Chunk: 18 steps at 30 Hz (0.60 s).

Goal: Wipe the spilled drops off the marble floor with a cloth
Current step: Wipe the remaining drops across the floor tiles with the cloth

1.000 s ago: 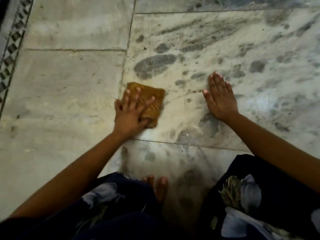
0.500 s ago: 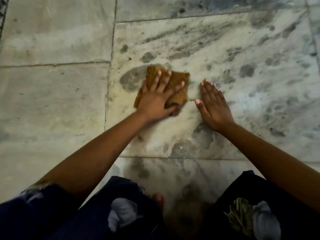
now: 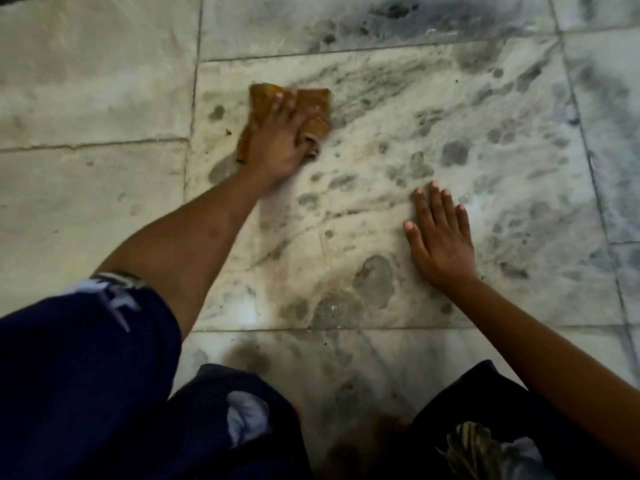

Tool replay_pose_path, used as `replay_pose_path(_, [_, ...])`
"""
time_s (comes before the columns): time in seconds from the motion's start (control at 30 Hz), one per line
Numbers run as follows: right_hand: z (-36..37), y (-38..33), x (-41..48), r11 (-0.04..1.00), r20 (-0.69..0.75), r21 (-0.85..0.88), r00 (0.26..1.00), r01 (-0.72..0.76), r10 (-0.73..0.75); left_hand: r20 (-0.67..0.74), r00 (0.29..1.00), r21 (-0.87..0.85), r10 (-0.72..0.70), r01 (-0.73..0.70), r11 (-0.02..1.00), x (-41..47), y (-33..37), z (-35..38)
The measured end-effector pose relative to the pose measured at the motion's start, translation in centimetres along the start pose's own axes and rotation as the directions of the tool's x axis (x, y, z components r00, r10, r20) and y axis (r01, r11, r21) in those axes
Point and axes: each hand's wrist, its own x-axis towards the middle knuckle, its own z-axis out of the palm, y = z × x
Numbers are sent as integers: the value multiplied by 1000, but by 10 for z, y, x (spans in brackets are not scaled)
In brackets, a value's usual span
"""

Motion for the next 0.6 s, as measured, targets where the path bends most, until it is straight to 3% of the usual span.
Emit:
replay_pose_path(0.1, [-3, 2, 1, 999, 2, 48, 1000, 3, -3, 18, 977, 0, 214, -214, 977, -31, 30, 17])
replay_pose_path(0.2, [-5, 4, 2, 999, 21, 37, 1000, 13, -14, -5, 909, -28, 418, -418, 908, -96, 40, 32])
replay_pose_path(0.33, [-12, -2, 0, 998, 57, 59, 998, -5, 1, -75, 868, -60, 491, -495, 867, -186, 38, 55])
replay_pose_path(0.47, [-20, -13, -4, 995, 121, 93, 992, 33, -44, -102, 950, -476, 296, -308, 824, -237, 68, 60])
replay_pose_path(0.53, [-26, -19, -6, 989, 145, 141, 988, 34, -55, -110, 988, -714, 108, -155, 683, -239, 88, 51])
replay_pose_path(0.6, [-34, -25, -8, 980, 138, 199, 989, 28, -57, -30, 992, -912, -124, 24, 409, -228, 105, 32])
